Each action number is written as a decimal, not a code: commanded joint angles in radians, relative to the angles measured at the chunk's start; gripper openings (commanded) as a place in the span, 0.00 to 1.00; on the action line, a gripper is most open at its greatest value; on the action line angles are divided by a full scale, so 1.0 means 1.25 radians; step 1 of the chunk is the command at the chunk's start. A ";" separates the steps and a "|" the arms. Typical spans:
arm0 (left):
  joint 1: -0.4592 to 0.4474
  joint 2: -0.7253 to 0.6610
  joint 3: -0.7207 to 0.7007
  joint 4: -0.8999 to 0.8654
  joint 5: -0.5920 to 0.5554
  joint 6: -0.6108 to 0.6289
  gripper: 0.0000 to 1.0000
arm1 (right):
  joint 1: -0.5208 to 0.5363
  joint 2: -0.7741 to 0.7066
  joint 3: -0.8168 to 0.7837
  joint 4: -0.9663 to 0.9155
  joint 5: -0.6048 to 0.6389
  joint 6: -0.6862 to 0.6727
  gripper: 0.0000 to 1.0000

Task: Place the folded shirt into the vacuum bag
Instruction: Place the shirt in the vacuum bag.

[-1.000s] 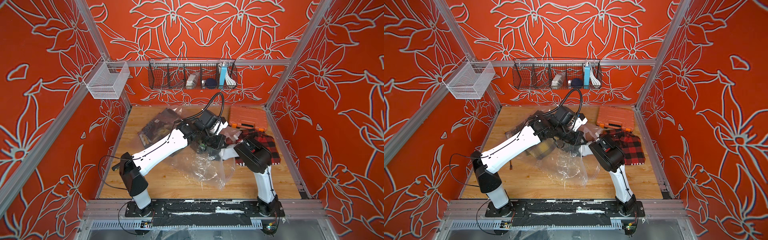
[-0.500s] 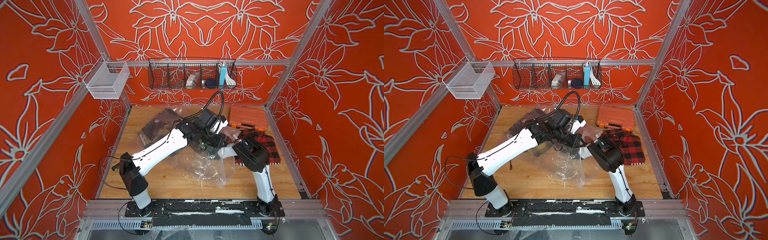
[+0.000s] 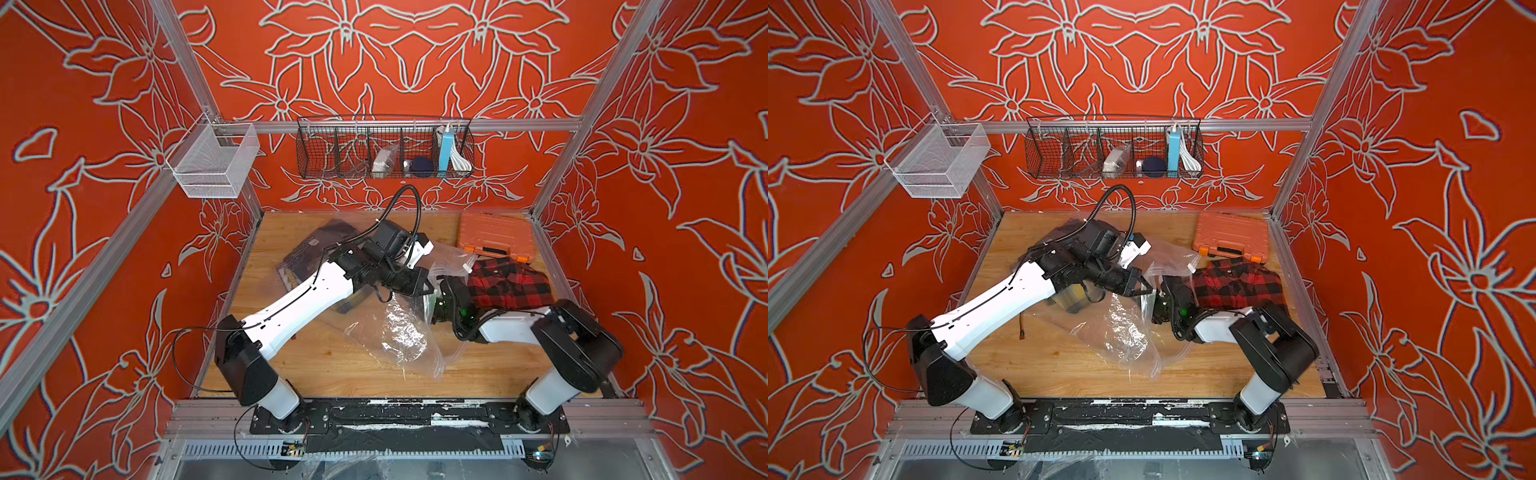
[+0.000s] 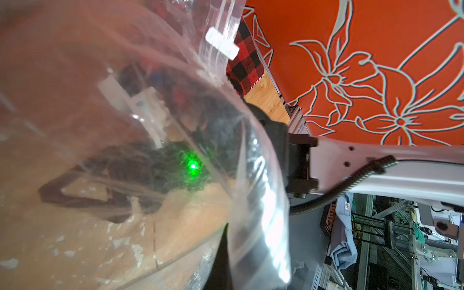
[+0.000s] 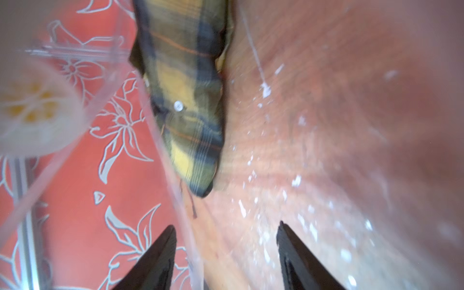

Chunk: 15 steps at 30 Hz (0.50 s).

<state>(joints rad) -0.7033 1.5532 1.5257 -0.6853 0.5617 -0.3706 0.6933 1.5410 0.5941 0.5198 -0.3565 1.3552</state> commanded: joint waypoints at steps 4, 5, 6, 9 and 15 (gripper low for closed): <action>0.033 0.002 0.004 0.056 0.011 0.006 0.00 | -0.025 -0.175 0.007 -0.398 0.022 -0.186 0.68; 0.037 0.009 0.010 0.060 0.011 0.006 0.00 | -0.029 -0.196 0.017 -0.440 0.020 -0.215 0.68; 0.039 0.018 0.015 0.067 0.012 0.003 0.00 | -0.033 -0.219 0.034 -0.499 0.021 -0.248 0.68; 0.046 0.045 0.029 0.076 -0.001 0.006 0.00 | -0.048 -0.288 0.079 -0.653 0.039 -0.324 0.69; 0.052 0.058 -0.013 0.117 0.003 0.001 0.00 | -0.152 -0.405 0.164 -0.869 0.041 -0.415 0.71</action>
<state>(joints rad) -0.6483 1.6192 1.5368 -0.5728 0.5709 -0.3710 0.5625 1.0782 0.7368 -0.3473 -0.3367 0.9455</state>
